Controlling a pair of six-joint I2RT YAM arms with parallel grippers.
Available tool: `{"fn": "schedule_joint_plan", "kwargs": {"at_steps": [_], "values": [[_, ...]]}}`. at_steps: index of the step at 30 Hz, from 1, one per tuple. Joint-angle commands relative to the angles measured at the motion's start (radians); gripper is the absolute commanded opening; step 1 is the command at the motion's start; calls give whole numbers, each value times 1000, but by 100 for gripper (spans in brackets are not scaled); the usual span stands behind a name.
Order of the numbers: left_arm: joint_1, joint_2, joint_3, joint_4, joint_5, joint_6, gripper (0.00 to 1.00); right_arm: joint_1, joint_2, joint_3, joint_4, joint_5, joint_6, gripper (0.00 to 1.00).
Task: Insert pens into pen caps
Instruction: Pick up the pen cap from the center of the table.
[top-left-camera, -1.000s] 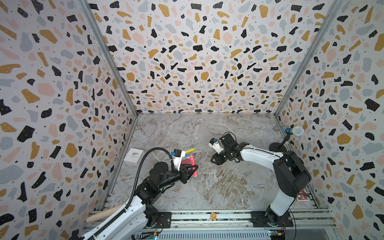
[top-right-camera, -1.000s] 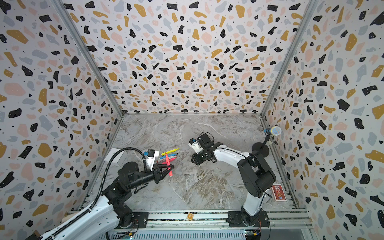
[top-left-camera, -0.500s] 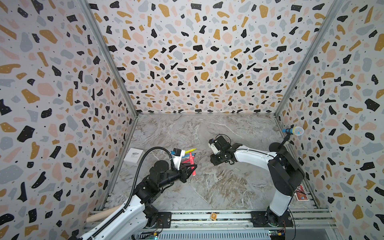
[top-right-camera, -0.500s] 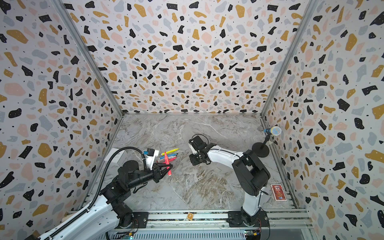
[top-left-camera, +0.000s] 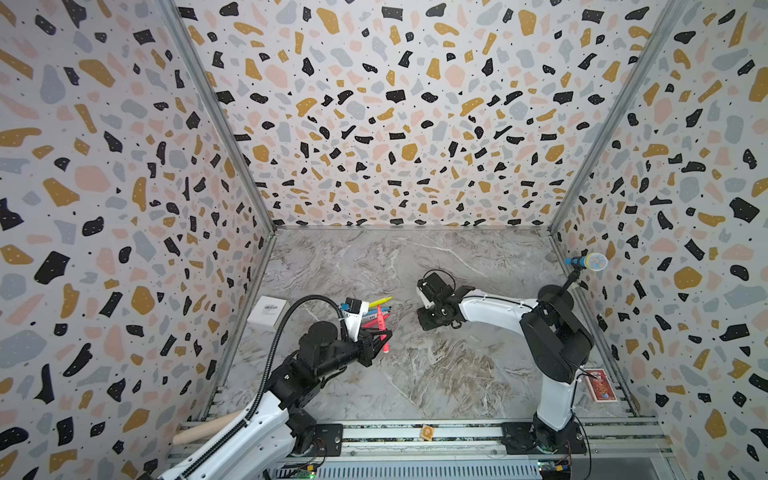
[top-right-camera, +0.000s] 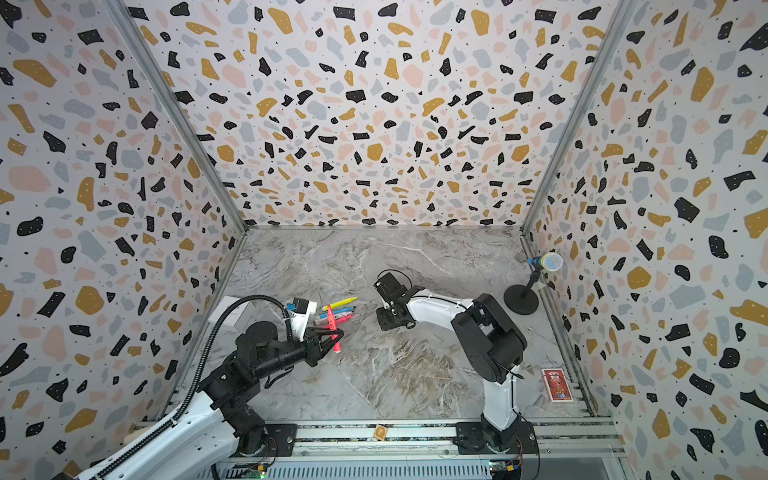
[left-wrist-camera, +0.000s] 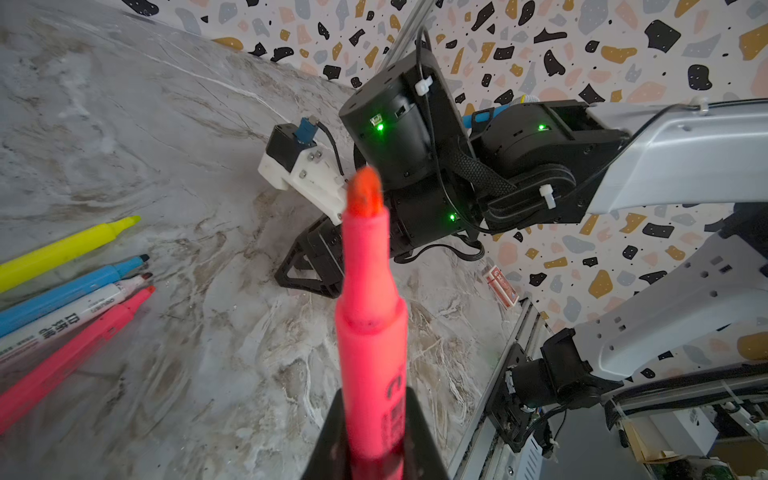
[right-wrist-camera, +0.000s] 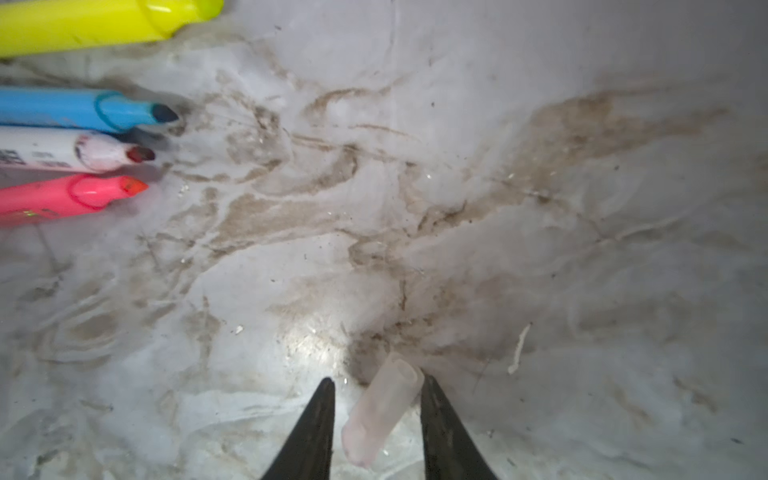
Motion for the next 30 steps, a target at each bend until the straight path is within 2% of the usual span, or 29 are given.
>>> {"fn": "schedule_joint_plan", "kwargs": {"at_steps": [1, 7, 16, 19, 23, 26, 30], "values": [[-5, -10, 37, 6, -9, 26, 0, 15, 5, 31, -50, 30, 8, 33], [-5, -7, 42, 2, -11, 29, 0, 23, 14, 22, -55, 35, 6, 27], [-5, -5, 53, -10, -12, 37, 0, 26, 0, 20, -54, 21, -23, 6], [-6, 1, 61, -25, -10, 50, 0, 9, -39, 10, -26, -17, -46, 4], [-14, -2, 62, -23, -7, 48, 0, -58, -196, -85, 127, -215, -67, 3], [-43, 1, 44, 23, -4, 21, 0, -124, -365, -187, 290, -369, -53, 3], [-150, 46, 10, 142, -47, -30, 0, -213, -578, -329, 563, -583, 30, 1]]}}
